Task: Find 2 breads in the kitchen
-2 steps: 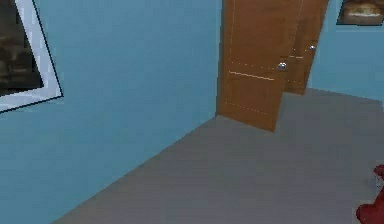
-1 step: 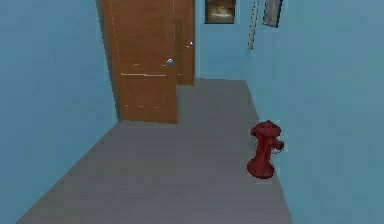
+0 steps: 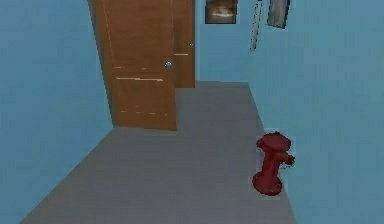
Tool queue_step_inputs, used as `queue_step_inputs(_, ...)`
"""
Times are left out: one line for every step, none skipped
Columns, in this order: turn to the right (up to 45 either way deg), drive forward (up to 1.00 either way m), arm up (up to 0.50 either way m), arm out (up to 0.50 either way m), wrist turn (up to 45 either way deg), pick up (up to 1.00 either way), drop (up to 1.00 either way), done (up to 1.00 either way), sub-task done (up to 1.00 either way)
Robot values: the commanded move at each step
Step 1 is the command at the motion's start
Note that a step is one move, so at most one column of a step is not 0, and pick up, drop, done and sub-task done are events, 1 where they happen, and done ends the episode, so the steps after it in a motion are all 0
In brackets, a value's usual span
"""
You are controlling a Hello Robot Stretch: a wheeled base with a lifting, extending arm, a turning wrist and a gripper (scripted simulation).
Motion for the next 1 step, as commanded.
queue_step_inputs(6.0, 0.0, 0.0, 0.0, 0.0, 0.0, 0.0, 0.0, 0.0)
